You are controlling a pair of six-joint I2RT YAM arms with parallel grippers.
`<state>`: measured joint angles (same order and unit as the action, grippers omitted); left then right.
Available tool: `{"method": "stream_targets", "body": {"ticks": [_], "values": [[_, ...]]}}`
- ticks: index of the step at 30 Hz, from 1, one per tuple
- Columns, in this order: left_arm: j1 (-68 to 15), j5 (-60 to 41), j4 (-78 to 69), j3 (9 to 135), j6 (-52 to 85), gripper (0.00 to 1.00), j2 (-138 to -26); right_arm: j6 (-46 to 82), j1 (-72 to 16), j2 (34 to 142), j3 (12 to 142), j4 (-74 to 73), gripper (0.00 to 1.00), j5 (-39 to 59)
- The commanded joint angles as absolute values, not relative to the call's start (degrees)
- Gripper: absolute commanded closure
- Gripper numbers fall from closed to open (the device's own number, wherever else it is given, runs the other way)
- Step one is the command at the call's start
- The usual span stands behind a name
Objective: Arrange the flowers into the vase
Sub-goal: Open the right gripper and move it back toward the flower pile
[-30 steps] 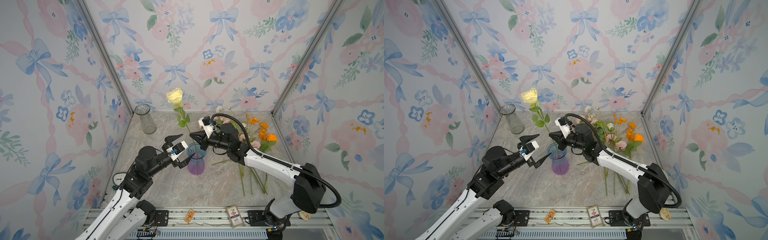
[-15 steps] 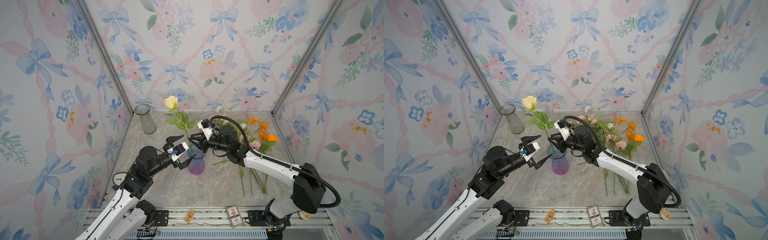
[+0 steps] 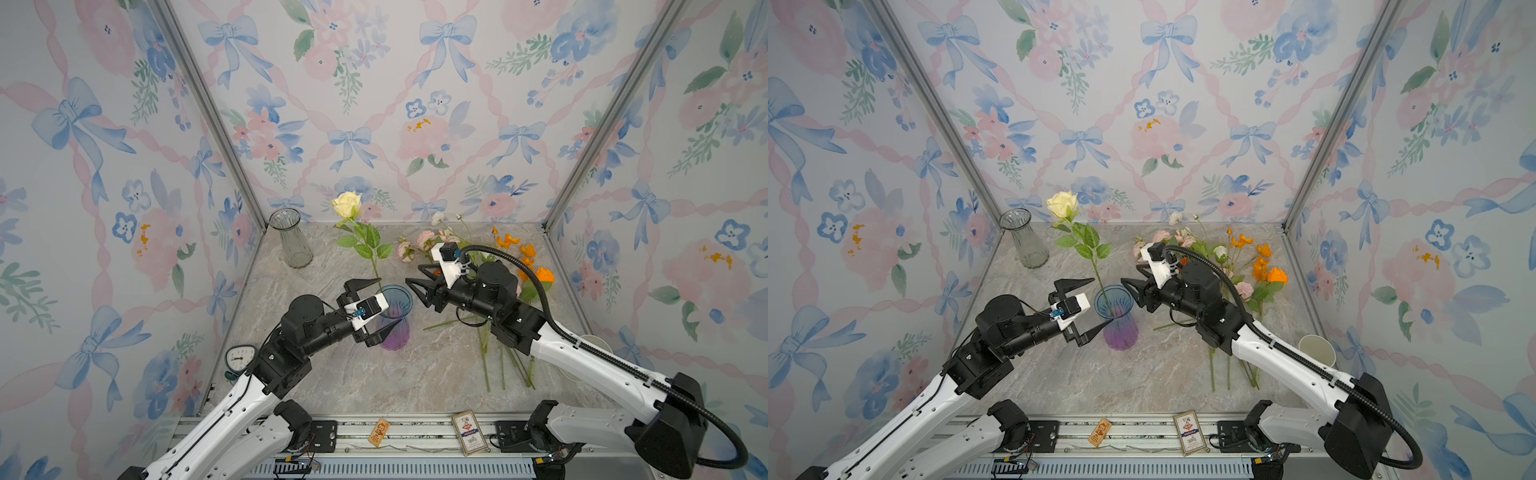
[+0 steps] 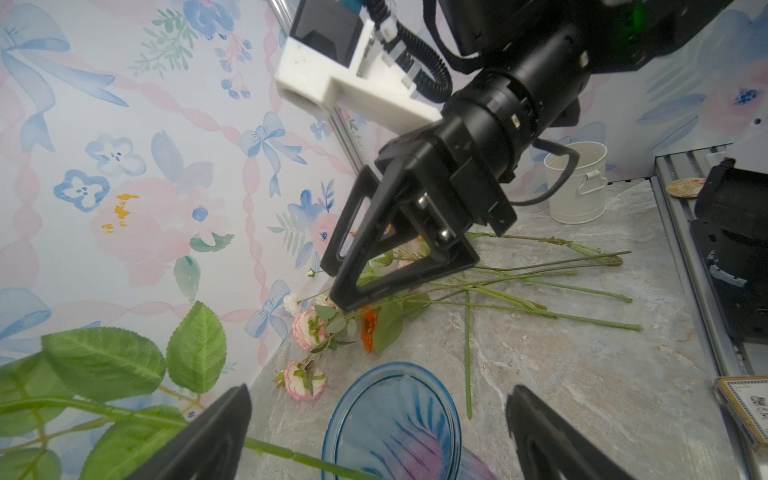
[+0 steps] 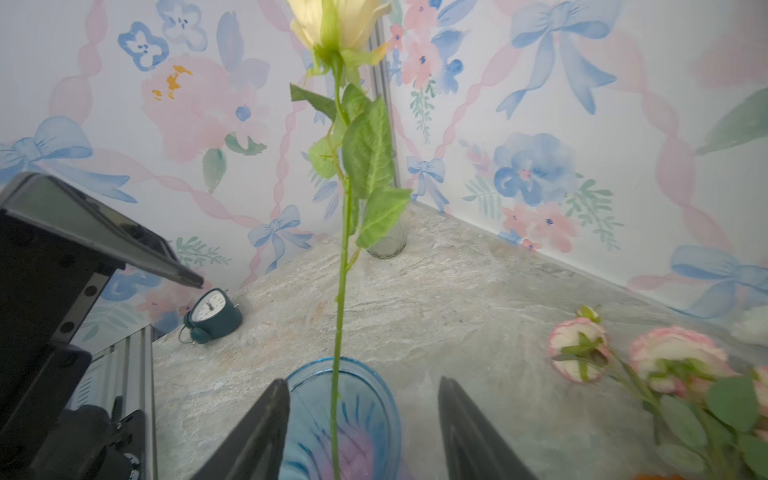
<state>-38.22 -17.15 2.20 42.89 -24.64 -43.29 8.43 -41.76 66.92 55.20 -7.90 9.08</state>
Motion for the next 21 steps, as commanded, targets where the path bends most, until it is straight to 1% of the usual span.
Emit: {"method": "stream_targets", "body": {"ticks": [1,4,6,9,11,12,14,16,19,21], "values": [[-40.39,-13.88,-0.06,43.68,-21.49,0.02,-47.57,9.28,-37.28,63.46,53.87,4.11,0.35,0.34],[-43.41,-13.52,-0.10,47.75,-17.19,0.02,-54.35,12.55,-30.07,60.49,52.47,11.53,0.31,-0.12],[-46.23,-10.37,-0.04,51.74,-14.49,0.02,-58.76,13.48,-25.11,58.82,51.46,16.32,0.30,0.36],[-50.00,-6.56,0.24,57.68,-12.00,0.02,-64.25,11.22,-20.97,58.31,50.77,23.59,0.29,-2.97],[-52.93,-3.55,1.99,62.20,-13.01,0.02,-68.40,10.33,-18.58,58.76,49.58,25.78,0.29,-3.20],[-54.53,-1.51,3.28,64.83,-14.14,0.02,-70.90,10.16,-17.19,59.11,48.83,25.93,0.30,-2.31],[-56.39,1.16,5.01,68.72,-16.18,0.02,-75.44,10.07,-14.74,60.88,47.34,25.09,0.35,0.05],[-56.71,1.26,5.39,70.01,-15.94,0.02,-78.62,9.14,-13.36,64.15,47.07,24.88,0.40,1.25],[-56.69,-2.80,4.92,67.03,-14.17,0.02,-79.41,6.63,-13.43,71.08,48.62,25.87,0.46,0.55],[-57.14,-1.57,2.92,63.87,-10.52,0.02,-78.68,6.46,-13.71,75.03,49.12,24.55,0.48,0.20]]}}
